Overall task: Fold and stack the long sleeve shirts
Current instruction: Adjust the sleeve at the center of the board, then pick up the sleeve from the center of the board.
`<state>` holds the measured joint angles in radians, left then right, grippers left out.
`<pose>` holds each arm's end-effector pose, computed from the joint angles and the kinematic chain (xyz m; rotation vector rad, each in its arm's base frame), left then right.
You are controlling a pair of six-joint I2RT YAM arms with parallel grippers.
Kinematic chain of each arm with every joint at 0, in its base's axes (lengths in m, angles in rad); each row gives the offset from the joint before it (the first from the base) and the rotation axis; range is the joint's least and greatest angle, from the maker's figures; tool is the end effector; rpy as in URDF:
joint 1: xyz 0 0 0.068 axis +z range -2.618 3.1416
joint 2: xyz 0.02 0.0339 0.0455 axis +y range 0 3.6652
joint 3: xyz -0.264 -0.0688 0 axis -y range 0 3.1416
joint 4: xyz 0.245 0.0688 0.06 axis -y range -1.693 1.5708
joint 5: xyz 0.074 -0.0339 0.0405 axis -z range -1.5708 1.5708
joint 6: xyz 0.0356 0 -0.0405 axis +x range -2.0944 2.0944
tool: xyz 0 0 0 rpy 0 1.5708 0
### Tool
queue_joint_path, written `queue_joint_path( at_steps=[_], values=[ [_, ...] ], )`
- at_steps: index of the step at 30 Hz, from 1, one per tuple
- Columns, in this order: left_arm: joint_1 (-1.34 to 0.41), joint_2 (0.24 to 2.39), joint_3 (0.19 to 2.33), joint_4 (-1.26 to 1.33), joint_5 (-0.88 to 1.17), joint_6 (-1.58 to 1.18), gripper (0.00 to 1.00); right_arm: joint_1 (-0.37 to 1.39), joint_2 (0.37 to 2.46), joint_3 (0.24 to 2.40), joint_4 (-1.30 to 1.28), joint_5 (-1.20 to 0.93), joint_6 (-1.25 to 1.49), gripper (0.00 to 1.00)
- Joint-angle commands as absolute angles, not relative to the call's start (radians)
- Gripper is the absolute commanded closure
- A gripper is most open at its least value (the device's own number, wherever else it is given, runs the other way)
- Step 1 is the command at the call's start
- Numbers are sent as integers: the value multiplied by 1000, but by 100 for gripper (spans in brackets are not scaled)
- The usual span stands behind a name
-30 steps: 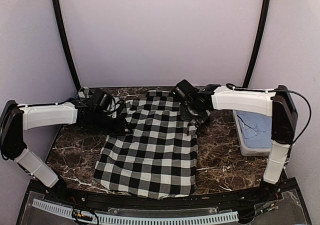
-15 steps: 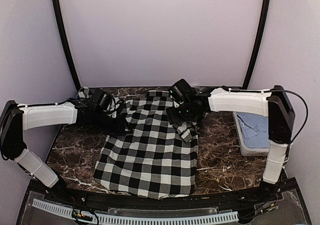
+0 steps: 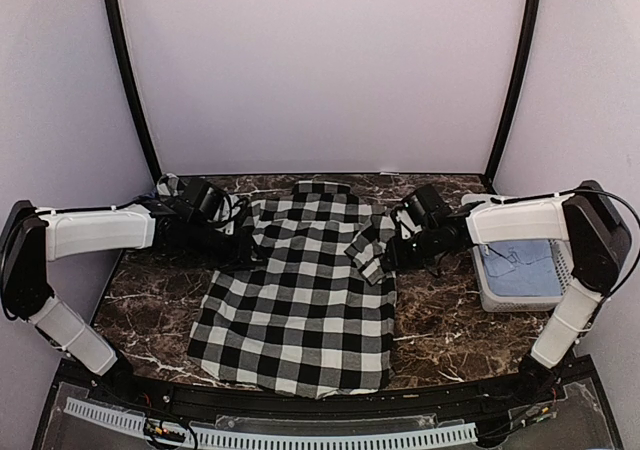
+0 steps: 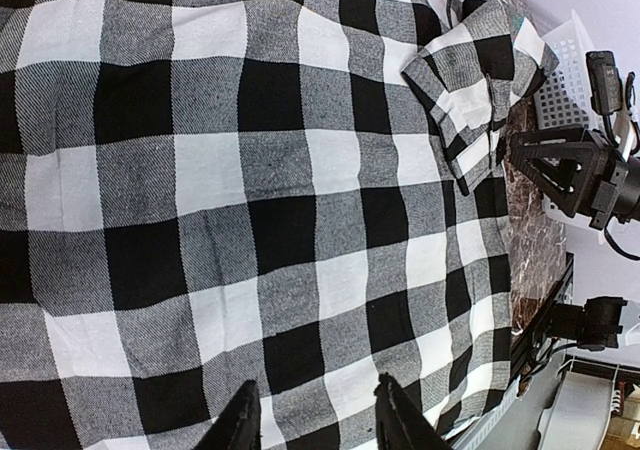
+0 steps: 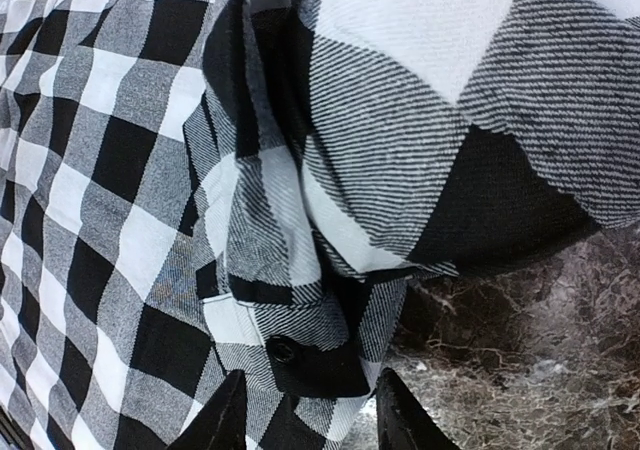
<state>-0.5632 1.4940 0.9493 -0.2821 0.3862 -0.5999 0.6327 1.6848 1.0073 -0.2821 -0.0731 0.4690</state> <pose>0.2574 -0.1784 0.2224 0.1481 2.5591 -0.9654 0.2738 0.2040 0.1793 -0.2435 2.5999 0.5125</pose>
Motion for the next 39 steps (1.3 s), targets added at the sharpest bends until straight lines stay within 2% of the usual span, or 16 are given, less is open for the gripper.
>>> queue_joint_path(
  at_steps=[1,13,24,27,34,39],
  values=[
    [-566,1492,960,-266,407,-613,62,624,1683,992,-169,-141,483,58],
    [-567,1486,957,-264,408,-620,62,616,1726,987,-173,-65,481,58],
    [-571,1489,957,-251,419,-623,62,616,1750,992,-159,-96,470,58],
    [-574,1489,956,-241,423,-620,62,617,1744,1004,-175,-100,467,67],
    [-591,1495,964,-193,455,-611,62,619,1706,1035,-202,-163,487,100],
    [-606,1506,972,-148,474,-599,62,623,1686,1055,-200,-231,506,100]
  ],
)
